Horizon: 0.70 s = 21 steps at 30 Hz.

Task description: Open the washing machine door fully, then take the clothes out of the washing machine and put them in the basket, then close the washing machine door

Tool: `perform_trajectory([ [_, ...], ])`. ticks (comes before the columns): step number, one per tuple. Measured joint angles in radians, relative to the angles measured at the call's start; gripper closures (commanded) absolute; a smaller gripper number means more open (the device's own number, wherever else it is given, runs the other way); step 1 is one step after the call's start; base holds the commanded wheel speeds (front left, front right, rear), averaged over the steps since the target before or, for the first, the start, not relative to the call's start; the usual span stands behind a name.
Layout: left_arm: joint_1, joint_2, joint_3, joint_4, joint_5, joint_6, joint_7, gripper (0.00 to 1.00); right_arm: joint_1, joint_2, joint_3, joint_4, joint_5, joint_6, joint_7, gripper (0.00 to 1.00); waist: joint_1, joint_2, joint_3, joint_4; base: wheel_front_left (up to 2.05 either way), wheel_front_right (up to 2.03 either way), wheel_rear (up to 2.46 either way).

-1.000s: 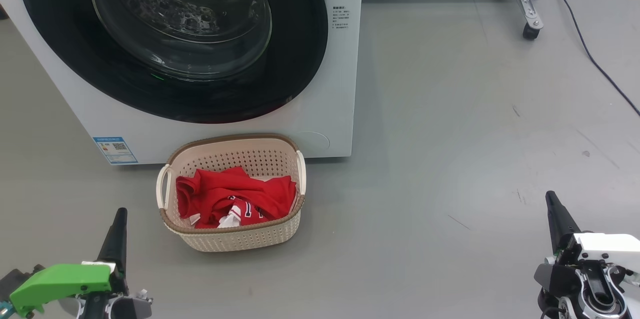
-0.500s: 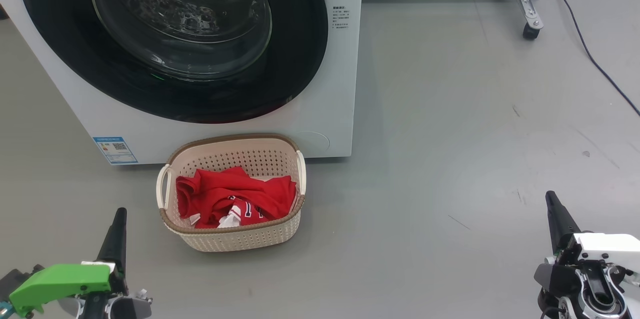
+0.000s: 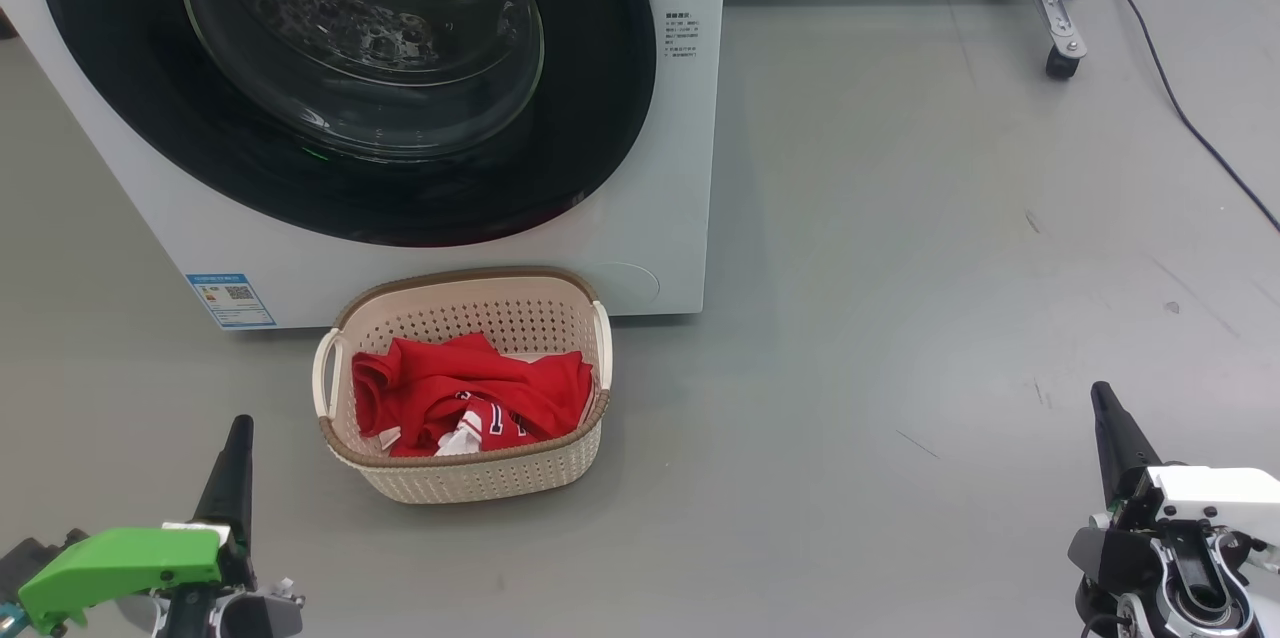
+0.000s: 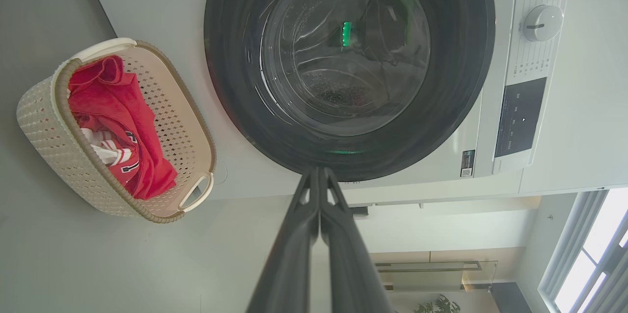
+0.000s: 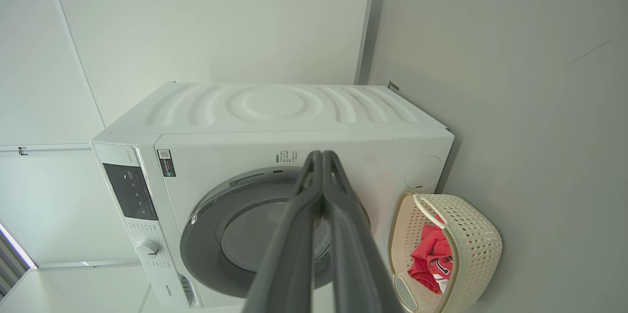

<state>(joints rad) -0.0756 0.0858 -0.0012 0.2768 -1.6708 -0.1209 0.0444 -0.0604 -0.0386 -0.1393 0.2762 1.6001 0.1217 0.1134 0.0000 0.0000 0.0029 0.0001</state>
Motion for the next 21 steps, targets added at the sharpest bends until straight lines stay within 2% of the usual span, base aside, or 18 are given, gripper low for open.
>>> perform_trajectory([
  [21, 0.000, 0.000, 0.002, -0.001, 0.000, 0.000, 0.005, 1.00, 0.000, 0.000, 0.000, 0.000, 0.000, 0.000, 0.000, 1.00, 0.0000, 0.0000, 0.000, 0.000, 0.00, 0.00, 0.00],
])
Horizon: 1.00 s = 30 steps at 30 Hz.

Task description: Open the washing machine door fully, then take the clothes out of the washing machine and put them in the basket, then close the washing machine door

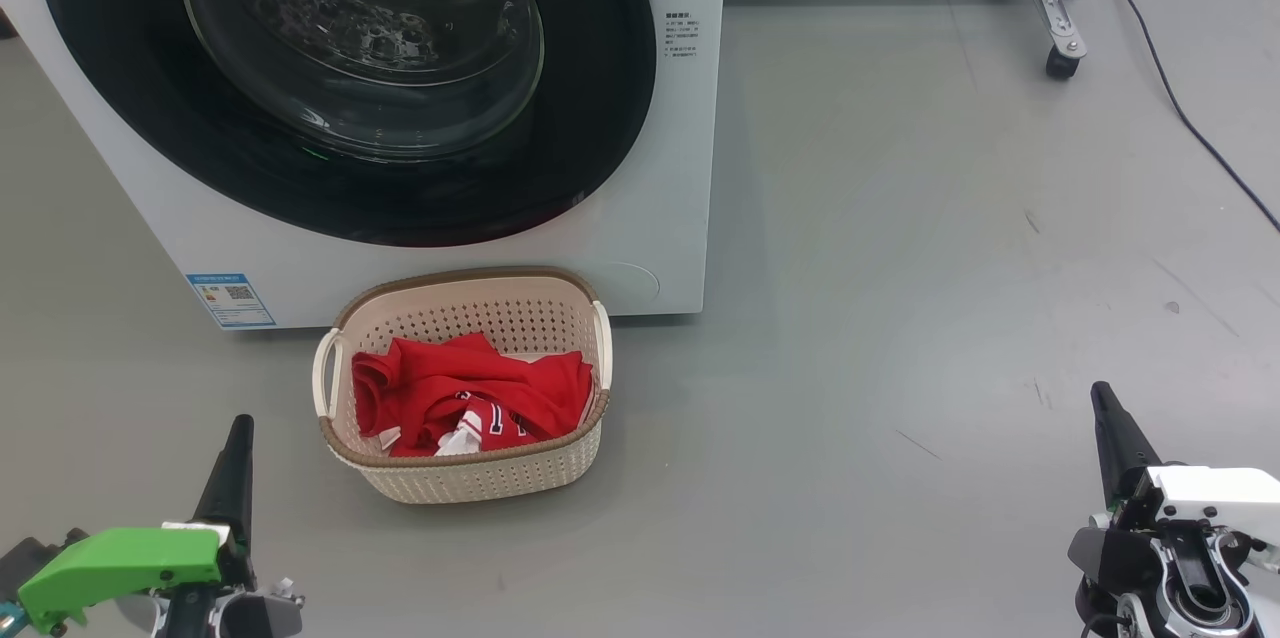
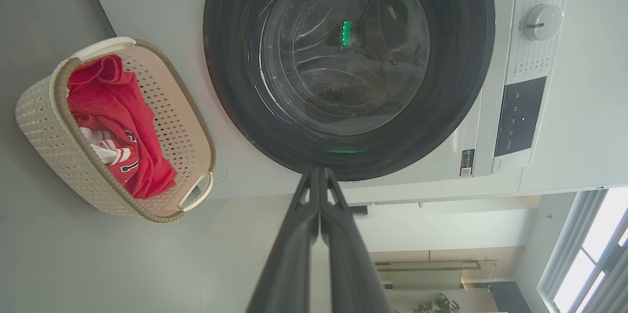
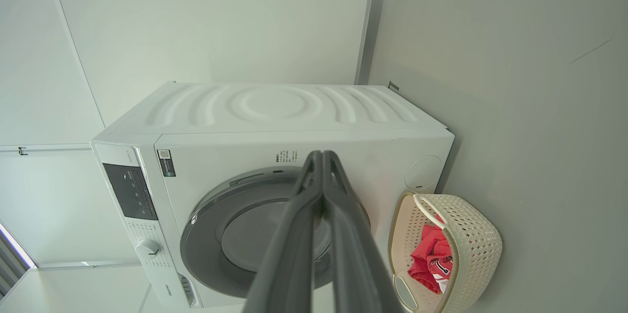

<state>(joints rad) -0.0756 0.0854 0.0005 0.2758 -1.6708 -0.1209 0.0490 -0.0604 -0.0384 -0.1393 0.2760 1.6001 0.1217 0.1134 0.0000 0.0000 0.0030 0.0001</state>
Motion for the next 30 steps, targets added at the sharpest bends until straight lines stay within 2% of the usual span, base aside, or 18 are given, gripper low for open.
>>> perform_trajectory([
  [30, 0.000, -0.001, 0.003, -0.002, 0.000, 0.000, 0.003, 1.00, 0.000, 0.000, 0.000, 0.000, 0.000, 0.000, 0.000, 1.00, 0.0000, 0.0000, 0.000, 0.000, 0.00, 0.00, 0.00],
])
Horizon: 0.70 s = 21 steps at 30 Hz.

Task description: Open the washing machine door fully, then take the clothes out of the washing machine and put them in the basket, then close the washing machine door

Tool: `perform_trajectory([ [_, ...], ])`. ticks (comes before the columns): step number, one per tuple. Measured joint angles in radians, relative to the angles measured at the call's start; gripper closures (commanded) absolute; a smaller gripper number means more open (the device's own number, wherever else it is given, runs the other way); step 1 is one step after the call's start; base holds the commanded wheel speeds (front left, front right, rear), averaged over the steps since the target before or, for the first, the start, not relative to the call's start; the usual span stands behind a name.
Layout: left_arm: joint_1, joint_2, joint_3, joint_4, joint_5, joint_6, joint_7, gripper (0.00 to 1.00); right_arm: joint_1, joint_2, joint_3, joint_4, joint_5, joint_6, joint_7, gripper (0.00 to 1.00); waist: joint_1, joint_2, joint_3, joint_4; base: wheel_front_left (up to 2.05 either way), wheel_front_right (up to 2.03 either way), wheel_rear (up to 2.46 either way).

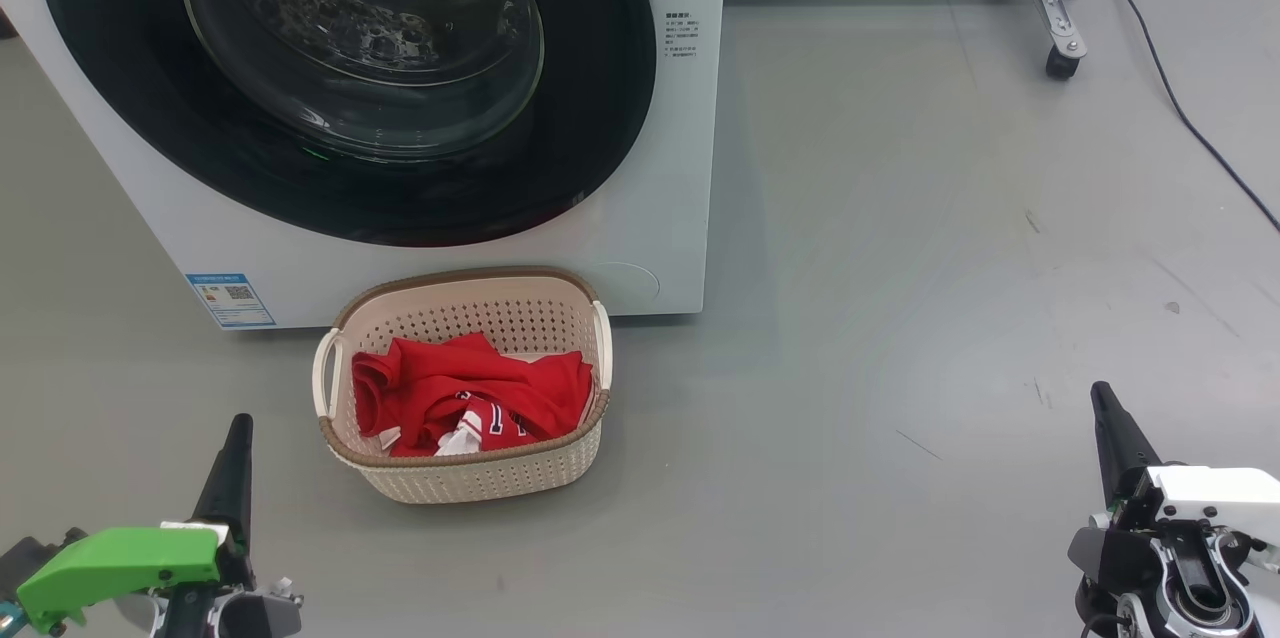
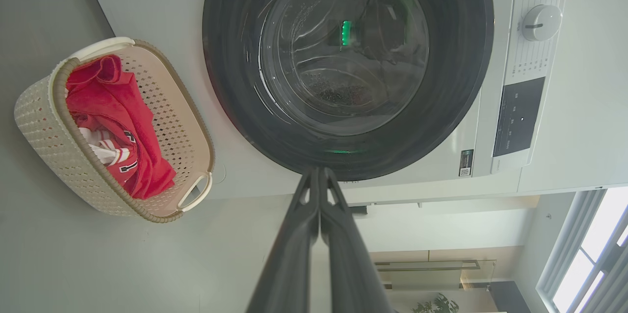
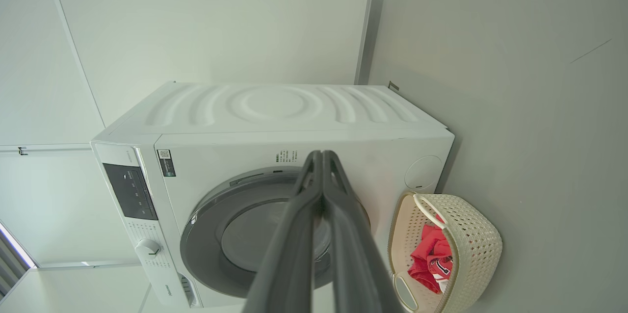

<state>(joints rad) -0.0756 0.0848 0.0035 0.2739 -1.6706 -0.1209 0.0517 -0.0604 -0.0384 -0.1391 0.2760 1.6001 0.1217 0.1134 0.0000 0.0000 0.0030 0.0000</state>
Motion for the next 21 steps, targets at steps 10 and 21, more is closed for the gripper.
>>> perform_trajectory([
  [10, 0.000, 0.000, 0.001, -0.001, 0.000, 0.000, 0.000, 1.00, 0.000, 0.000, 0.000, 0.000, 0.000, 0.000, 0.000, 1.00, 0.0000, 0.0000, 0.000, 0.000, 0.00, 0.00, 0.00],
  [21, 0.000, -0.001, 0.002, -0.001, 0.000, 0.000, 0.000, 1.00, 0.000, 0.000, 0.000, 0.000, 0.000, 0.000, 0.000, 1.00, 0.0000, 0.0000, 0.000, 0.000, 0.00, 0.00, 0.00],
])
